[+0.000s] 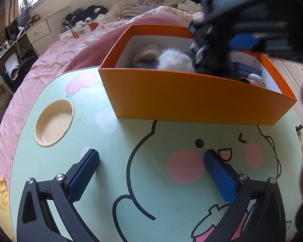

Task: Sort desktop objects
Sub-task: 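Lift the black lace-trimmed bag from the orange box with the right gripper and set it on the table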

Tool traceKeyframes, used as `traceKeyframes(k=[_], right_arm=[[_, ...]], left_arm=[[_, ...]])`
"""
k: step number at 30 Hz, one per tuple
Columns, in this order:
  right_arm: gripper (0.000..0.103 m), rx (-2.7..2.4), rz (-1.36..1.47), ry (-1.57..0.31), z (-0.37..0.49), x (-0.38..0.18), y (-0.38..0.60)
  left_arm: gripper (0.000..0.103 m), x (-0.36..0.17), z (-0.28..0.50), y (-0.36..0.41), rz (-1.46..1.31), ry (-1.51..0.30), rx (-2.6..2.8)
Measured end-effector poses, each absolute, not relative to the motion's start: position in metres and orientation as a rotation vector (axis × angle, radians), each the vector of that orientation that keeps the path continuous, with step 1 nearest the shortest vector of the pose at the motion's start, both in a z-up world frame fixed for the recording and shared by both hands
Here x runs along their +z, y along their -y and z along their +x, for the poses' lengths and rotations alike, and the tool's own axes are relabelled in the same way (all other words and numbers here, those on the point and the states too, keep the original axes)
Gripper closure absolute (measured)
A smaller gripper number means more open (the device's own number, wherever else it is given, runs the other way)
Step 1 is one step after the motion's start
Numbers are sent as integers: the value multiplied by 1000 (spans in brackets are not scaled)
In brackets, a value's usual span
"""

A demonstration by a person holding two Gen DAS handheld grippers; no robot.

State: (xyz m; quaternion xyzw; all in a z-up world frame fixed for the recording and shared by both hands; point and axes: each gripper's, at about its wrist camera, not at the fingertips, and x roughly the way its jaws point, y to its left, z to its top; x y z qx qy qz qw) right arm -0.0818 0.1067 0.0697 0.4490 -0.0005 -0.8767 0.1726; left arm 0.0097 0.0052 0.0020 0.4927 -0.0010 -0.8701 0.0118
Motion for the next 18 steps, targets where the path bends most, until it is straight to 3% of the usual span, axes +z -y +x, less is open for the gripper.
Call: traceKeyframes(k=[9, 18], right_arm=[[73, -2616, 1047, -136, -33, 124, -120], [72, -2534, 1068, -103, 23, 113, -158]], left_arm=[[0, 1, 10, -4, 1535, 1, -2714], [0, 1, 10, -4, 1534, -1, -2714]])
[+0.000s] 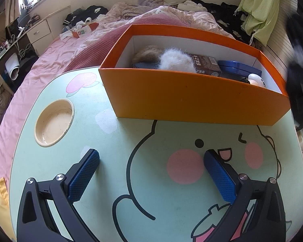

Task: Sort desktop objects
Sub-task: 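Lift the black lace-trimmed bag from the orange box with the right gripper and set it on the table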

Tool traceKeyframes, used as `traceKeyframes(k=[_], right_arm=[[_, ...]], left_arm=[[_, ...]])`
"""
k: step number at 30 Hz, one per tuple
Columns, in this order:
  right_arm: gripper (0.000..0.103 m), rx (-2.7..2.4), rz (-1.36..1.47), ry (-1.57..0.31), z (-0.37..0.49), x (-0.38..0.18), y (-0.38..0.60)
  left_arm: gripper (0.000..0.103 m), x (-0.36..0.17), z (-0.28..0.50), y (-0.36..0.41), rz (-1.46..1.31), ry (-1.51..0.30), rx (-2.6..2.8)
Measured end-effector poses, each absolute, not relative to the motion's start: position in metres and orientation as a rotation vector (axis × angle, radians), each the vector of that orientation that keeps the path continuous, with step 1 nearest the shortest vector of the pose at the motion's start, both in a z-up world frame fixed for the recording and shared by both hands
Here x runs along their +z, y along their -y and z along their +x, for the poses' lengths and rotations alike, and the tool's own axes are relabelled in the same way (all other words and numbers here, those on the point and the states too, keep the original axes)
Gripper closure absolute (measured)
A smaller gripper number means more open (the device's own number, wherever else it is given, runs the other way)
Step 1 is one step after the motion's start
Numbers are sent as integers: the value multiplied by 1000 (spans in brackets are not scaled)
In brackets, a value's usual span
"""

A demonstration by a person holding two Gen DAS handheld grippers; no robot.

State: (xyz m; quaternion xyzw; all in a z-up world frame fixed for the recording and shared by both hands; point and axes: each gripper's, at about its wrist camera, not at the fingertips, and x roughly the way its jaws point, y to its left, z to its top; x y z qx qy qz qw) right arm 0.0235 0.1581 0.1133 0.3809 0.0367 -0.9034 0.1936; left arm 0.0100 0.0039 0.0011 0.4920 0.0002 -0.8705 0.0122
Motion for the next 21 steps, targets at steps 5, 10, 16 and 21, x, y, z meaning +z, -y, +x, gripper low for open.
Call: traceKeyframes(k=[5, 10, 16, 21], right_arm=[[71, -2450, 1217, 0, 39, 65, -184], [40, -2442, 1221, 55, 40, 28, -181], [20, -2503, 1193, -13, 59, 28, -178], [14, -2484, 1258, -73, 70, 15, -179]], left_arm=[[0, 1, 10, -4, 1534, -1, -2714], [0, 1, 10, -3, 1533, -2, -2715], [0, 2, 11, -4, 1532, -5, -2718], [0, 2, 11, -4, 1526, -15, -2709]])
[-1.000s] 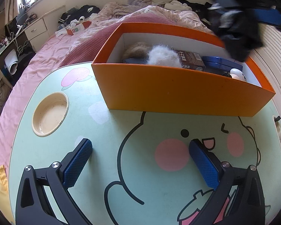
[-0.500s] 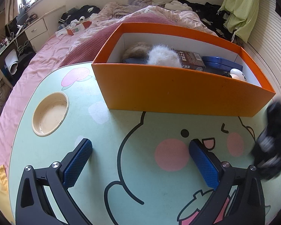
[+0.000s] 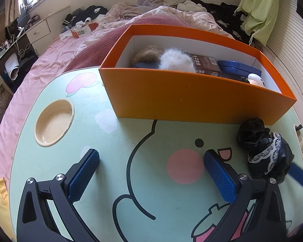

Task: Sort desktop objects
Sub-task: 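Lift the black lace-trimmed bag from the orange box with the right gripper and set it on the table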

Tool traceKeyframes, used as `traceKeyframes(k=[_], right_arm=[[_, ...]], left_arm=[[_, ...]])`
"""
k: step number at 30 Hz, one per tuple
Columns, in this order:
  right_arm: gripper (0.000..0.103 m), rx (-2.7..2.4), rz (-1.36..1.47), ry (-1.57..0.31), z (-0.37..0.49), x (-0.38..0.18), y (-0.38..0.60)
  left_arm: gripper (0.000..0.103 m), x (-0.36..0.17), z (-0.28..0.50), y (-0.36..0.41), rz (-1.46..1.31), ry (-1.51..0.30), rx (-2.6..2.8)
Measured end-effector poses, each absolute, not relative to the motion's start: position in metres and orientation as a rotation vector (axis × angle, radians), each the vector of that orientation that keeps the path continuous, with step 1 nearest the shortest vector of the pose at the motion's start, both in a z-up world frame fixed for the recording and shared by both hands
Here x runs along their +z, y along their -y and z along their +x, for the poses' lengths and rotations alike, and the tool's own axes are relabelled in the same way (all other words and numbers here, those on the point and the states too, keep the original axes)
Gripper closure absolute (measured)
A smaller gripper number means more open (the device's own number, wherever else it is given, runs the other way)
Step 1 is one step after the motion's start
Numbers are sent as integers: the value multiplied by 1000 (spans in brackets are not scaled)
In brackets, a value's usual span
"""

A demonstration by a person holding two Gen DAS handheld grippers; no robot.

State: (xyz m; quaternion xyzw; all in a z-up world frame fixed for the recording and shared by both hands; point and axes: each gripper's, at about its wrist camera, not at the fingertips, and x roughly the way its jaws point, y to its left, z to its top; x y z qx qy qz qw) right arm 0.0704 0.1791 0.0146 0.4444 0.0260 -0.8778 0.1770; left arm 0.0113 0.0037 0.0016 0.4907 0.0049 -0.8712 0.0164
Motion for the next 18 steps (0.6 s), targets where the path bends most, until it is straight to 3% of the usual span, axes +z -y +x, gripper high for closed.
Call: traceKeyframes(k=[2, 5, 15, 18], right_arm=[[12, -2497, 1308, -135, 69, 7, -174], [0, -2487, 1333, -202, 68, -1, -166], [0, -2484, 1336, -189, 69, -4, -169], [0, -2484, 1340, -180, 69, -3, -170]], left_arm=[[0, 2, 11, -4, 1525, -13, -2706], [0, 2, 10, -4, 1523, -15, -2706], [0, 4, 12, -1, 1578, 18, -2721], [9, 21, 21, 21, 1591, -180, -2828]])
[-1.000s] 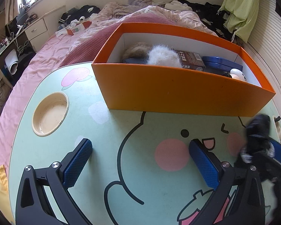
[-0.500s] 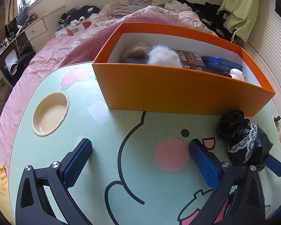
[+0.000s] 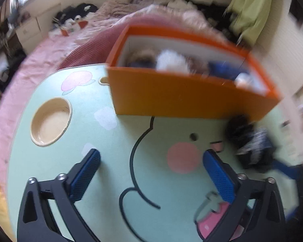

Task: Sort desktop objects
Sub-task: 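Lift the black lace-trimmed bag from the orange box with the right gripper and set it on the table, then grasp the white fluffy pouch in the box with the left gripper and place it on the table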

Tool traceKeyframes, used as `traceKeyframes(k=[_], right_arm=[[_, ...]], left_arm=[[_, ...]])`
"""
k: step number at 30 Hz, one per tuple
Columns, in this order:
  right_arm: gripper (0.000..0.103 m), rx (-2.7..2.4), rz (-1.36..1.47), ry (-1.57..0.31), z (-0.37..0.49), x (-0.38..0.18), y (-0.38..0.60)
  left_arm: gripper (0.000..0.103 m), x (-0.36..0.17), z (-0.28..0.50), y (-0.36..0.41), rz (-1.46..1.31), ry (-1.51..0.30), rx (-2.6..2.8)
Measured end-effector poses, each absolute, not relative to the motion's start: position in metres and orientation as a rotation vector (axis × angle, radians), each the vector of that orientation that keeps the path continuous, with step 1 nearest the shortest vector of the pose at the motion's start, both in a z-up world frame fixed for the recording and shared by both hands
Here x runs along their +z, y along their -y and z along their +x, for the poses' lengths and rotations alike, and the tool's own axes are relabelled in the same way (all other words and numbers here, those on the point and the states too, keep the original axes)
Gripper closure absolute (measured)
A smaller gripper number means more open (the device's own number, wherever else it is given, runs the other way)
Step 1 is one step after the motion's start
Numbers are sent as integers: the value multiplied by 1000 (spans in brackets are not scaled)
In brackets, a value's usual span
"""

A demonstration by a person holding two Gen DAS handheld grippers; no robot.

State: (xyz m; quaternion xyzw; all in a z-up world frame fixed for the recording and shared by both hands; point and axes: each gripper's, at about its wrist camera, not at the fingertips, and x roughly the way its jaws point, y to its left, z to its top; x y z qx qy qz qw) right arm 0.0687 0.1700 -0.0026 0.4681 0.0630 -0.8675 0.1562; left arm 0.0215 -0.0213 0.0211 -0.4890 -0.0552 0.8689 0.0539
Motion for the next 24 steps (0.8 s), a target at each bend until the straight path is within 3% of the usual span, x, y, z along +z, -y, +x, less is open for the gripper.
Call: traceKeyframes(k=[3, 5, 8, 15, 20, 24], right_arm=[[0, -2488, 1343, -179, 69, -2, -169], [0, -2487, 1343, -177, 69, -1, -168], [0, -2487, 1343, -178, 69, -1, -168], [0, -2487, 1344, -174, 68, -1, -168], [0, -2488, 1343, -167, 68, 0, -170], [0, -2487, 1344, -163, 66, 0, -171]], left_arm=[[28, 58, 20, 49, -1362, 324, 2620], [46, 79, 10, 49, -1326, 283, 2628], [64, 100, -19, 32, -1343, 209, 2531], [64, 71, -87, -23, -1606, 21, 2434], [65, 26, -101, -22, -1740, 10, 2427], [66, 23, -105, -23, -1696, 23, 2459]])
